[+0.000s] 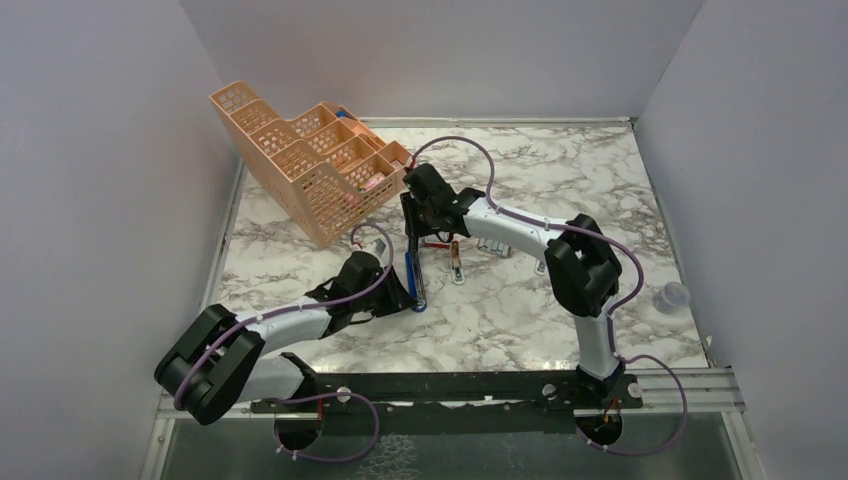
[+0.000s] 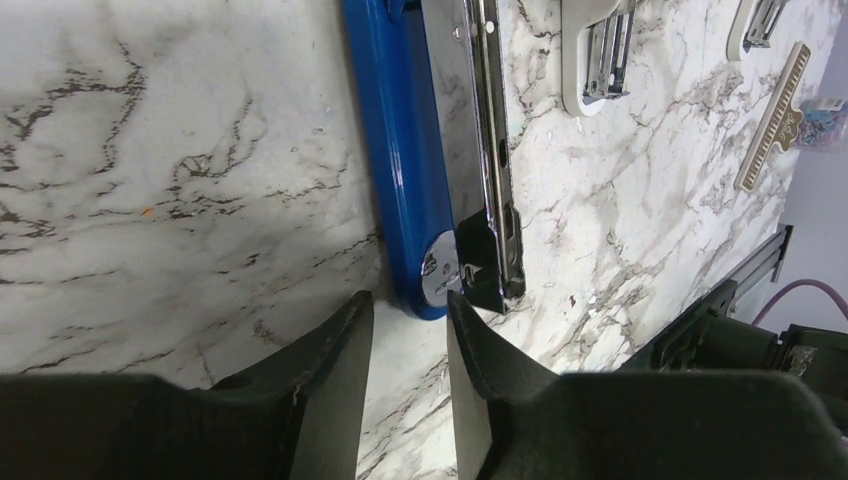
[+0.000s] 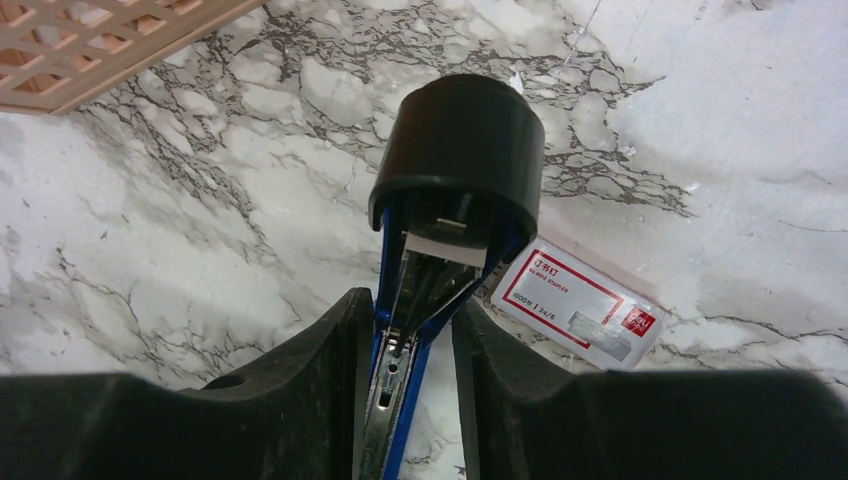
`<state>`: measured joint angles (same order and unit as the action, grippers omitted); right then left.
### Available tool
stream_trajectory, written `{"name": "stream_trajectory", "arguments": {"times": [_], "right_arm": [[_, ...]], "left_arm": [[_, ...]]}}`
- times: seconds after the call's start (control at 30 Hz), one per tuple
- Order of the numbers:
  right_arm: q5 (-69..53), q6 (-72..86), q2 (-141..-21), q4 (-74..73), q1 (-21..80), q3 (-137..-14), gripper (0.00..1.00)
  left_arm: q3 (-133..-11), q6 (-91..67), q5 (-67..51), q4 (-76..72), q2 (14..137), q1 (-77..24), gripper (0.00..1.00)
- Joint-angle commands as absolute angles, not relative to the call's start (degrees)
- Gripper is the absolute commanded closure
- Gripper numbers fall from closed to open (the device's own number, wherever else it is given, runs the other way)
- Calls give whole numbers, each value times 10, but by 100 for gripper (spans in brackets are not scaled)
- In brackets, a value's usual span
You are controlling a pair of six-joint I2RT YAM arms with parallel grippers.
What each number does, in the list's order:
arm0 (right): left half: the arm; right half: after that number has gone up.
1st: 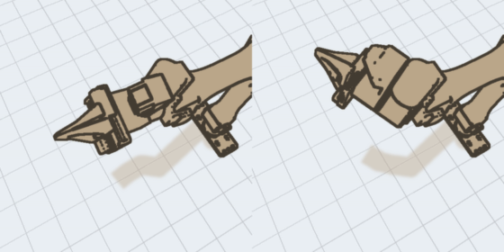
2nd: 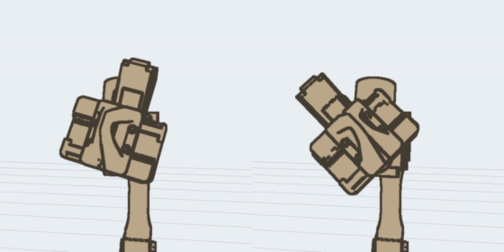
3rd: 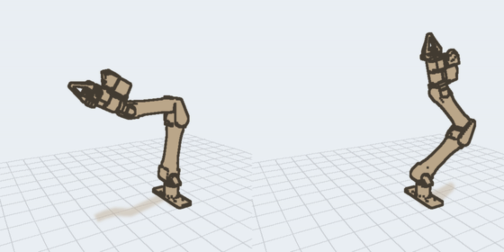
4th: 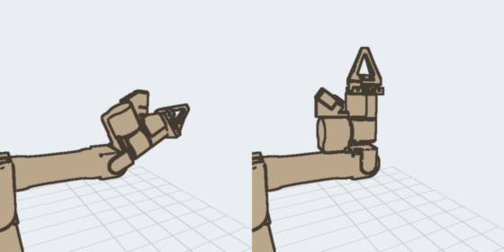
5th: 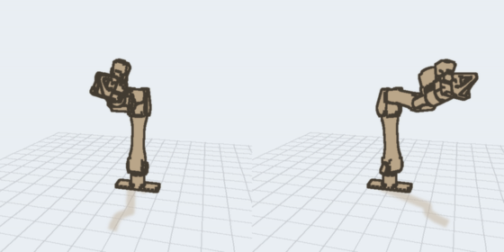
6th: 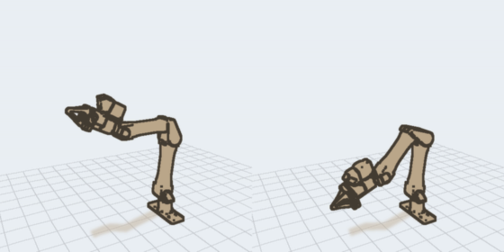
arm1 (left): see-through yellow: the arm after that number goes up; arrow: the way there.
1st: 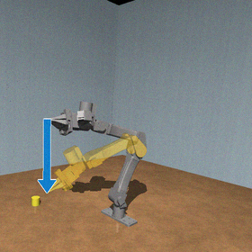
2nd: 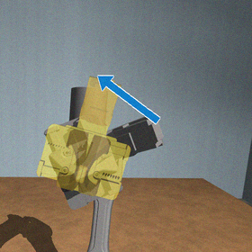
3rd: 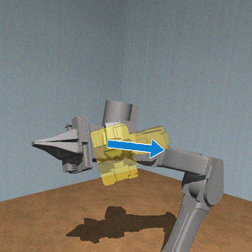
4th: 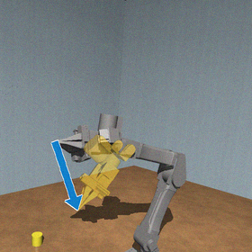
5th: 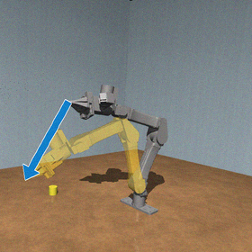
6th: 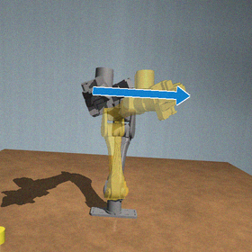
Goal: Load the staples into the stapler
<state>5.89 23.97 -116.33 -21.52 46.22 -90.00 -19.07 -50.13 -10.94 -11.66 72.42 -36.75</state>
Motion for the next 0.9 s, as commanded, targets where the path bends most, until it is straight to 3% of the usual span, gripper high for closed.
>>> {"name": "stream_trajectory", "arguments": {"times": [0.0,0.4,0.73,0.87], "right_arm": [[118,249,-1176,-251,478,-931,62],[135,266,-1174,-280,490,-945,60],[118,288,-1126,-278,490,-923,40],[111,283,-1078,-266,489,-894,37]], "left_arm": [[-183,-482,-65,19,710,-362,62],[-224,-471,-25,99,647,-355,59],[-253,-459,-8,138,614,-348,50],[-266,-453,-4,147,600,-346,46]]}}
